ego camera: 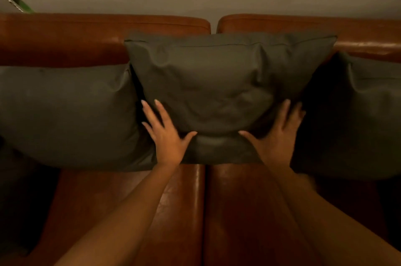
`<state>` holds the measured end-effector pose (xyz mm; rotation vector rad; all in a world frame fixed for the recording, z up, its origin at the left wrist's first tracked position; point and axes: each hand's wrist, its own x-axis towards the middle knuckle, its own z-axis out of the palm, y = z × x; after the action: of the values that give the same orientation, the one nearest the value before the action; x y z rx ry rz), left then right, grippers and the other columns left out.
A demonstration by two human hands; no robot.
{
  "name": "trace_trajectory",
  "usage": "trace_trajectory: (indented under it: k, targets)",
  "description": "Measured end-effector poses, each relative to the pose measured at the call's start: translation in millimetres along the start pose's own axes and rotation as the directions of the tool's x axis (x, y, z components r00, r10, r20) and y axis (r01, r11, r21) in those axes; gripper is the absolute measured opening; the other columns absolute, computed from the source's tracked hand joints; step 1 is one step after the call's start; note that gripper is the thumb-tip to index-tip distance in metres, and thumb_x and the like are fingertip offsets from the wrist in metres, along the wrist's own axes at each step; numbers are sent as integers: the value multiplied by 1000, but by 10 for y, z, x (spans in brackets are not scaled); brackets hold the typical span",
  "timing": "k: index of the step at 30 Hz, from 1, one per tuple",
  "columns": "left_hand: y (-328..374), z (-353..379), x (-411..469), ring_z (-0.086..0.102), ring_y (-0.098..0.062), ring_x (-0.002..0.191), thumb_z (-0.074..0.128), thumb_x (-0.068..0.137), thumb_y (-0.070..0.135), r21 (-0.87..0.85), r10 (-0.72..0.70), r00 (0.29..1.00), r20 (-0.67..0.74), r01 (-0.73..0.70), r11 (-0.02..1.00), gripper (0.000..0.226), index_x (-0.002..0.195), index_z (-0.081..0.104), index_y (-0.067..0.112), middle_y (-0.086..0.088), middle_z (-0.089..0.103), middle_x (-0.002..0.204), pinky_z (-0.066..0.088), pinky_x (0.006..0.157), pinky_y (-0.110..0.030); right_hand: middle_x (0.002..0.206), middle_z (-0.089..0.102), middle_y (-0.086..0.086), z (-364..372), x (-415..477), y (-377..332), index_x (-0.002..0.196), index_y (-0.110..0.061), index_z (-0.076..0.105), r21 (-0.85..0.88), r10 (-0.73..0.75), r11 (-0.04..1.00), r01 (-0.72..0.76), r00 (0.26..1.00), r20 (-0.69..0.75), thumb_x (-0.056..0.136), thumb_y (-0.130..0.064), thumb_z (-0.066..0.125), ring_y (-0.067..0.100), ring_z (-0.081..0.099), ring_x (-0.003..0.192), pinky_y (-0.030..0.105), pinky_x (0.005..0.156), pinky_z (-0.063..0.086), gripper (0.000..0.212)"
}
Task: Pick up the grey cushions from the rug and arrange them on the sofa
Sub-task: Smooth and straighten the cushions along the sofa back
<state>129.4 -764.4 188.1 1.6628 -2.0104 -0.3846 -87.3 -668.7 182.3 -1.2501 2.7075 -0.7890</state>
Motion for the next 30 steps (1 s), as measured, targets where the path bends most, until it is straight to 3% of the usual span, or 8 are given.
trace_trajectory:
  k: [3,6,10,14,19,23,28,30]
  targets:
    - [-155,-15,-61,26,-34,135,86,57,35,-327,-217,976,-6,203,923,120,147,16,-2,-28,18,146,15,116,-18,151,33,14,-54,-72,219,152,-26,18,331,219,911,-246,969,116,57,-55,81,31,36,137,48,108,38,117]
    - [-346,22,155,32,-27,135,92,50,28,-360,-389,886,254,460,812,118,144,24,3,-17,29,143,25,116,-35,143,40,8,-40,134,348,141,-22,25,559,267,765,-321,947,180,46,-52,88,17,44,132,43,111,37,117]
    - [-464,-52,449,41,-10,125,91,51,10,-417,-355,744,567,630,655,119,146,19,14,0,38,144,36,106,-27,139,44,5,-56,389,371,141,-13,17,590,298,670,-451,891,343,60,-14,89,14,48,124,33,106,42,108]
    - [-398,-126,488,53,-12,117,87,52,2,-489,-328,713,620,678,549,102,140,38,16,2,53,133,46,100,-34,130,60,6,-133,499,299,132,-13,50,633,188,539,-555,812,552,61,-11,84,10,63,104,27,87,56,78]
    - [-299,-207,346,64,-5,100,79,58,-6,-693,-326,825,461,564,449,73,124,53,13,7,65,112,54,83,-21,125,65,3,-278,386,303,129,-12,55,734,165,545,-404,911,379,41,-48,91,12,62,113,29,90,53,101]
    - [-324,-142,467,61,-7,107,84,55,0,-659,-286,828,483,558,505,83,128,49,13,5,63,119,51,91,-28,119,66,-4,-255,402,331,111,-29,63,707,158,550,-445,886,435,40,-55,89,8,63,111,29,90,52,79]
    - [-345,-87,403,55,-11,114,87,52,11,-530,-307,737,602,657,537,92,134,45,16,2,56,130,44,98,-30,125,65,7,-142,328,374,117,-17,63,603,230,583,-544,823,520,64,-21,85,13,62,107,30,89,50,58]
    - [-320,-119,421,55,-12,115,87,50,14,-509,-299,720,627,669,542,95,135,45,15,2,56,131,44,100,-32,124,64,5,-171,330,365,120,-16,62,593,245,594,-543,825,510,60,-26,86,14,62,108,32,91,51,65]
